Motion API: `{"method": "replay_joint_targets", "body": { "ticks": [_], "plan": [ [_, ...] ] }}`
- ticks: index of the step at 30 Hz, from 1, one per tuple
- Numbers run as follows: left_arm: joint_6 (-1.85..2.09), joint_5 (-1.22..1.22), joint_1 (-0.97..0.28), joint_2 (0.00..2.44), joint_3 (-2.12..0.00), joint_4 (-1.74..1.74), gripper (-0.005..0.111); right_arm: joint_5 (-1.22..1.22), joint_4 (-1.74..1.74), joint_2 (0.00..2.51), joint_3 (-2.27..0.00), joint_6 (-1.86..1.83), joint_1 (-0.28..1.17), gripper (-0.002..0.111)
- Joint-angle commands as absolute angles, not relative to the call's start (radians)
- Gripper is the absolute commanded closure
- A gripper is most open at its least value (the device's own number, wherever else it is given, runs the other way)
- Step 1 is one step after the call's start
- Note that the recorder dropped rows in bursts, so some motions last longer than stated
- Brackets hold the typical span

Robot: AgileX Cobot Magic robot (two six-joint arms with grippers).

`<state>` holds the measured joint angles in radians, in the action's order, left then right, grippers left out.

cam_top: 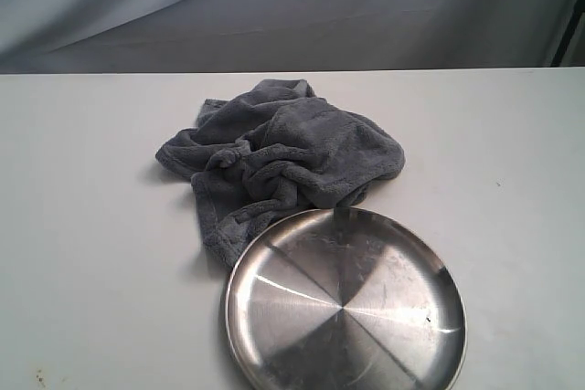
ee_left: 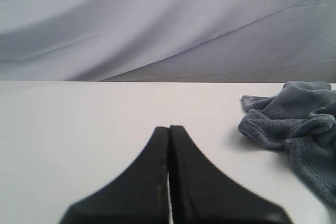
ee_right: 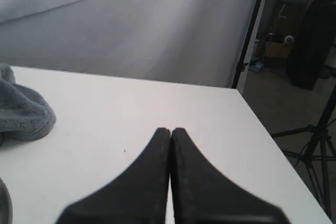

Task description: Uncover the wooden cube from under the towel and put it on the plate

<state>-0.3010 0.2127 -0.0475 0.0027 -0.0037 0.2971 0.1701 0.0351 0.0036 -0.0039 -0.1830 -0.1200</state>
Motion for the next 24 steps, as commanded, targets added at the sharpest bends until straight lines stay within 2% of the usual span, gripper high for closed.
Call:
{"method": "replay_joint_targets", "body": {
  "ticks": [1,4,11,16,24],
  "plan": [
    [-0.299,0.207,-0.044,0.000,0.000,0.302,0.107,0.013,0.188,0.000,0.000,-0.088,-0.116,0.108],
    [-0.299,0.207,-0.044,0.000,0.000,0.302,0.107,-0.048,0.323,0.000,0.000,-0.054,-0.116,0.108],
    [-0.299,0.207,-0.044,0.000,0.000,0.302,0.107,-0.188,0.393,0.000,0.000,0.025,-0.116,0.108],
    [-0.299,0.207,-0.044,0.000,0.000,0.302,0.107,-0.114,0.393,0.000,-0.070,0.053,-0.116,0.108],
    [-0.299,0.207,-0.044,0.000,0.000,0.302,0.107,0.145,0.357,0.064,-0.249,0.000,-0.116,0.108]
  ]
}}
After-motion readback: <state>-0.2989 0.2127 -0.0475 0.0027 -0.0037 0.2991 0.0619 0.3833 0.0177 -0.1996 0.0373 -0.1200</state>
